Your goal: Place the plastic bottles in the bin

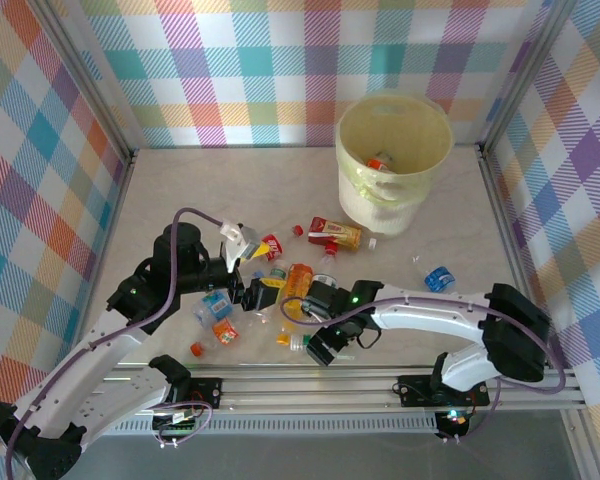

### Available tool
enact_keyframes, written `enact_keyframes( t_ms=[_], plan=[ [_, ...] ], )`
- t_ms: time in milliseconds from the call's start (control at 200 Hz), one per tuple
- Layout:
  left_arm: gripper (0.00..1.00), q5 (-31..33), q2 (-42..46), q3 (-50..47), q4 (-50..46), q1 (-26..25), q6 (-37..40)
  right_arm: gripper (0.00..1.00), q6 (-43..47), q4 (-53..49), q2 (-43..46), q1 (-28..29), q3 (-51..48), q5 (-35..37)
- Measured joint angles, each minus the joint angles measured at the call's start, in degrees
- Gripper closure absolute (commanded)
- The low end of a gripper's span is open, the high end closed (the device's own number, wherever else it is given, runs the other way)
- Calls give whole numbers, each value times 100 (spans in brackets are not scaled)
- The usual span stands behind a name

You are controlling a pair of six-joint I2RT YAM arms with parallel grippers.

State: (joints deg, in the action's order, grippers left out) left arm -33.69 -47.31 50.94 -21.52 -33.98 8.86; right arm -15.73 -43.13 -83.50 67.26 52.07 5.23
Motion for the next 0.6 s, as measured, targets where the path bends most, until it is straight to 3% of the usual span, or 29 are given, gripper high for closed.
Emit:
enact_keyframes(
  t_ms=[380, 600],
  plan=[
    [0, -118, -59, 66, -90, 0, 46, 9, 166, -240, -793, 210, 275, 286],
    [0, -142, -61, 66, -92, 0, 92, 20, 299, -306, -1132, 247, 522, 516]
  ],
)
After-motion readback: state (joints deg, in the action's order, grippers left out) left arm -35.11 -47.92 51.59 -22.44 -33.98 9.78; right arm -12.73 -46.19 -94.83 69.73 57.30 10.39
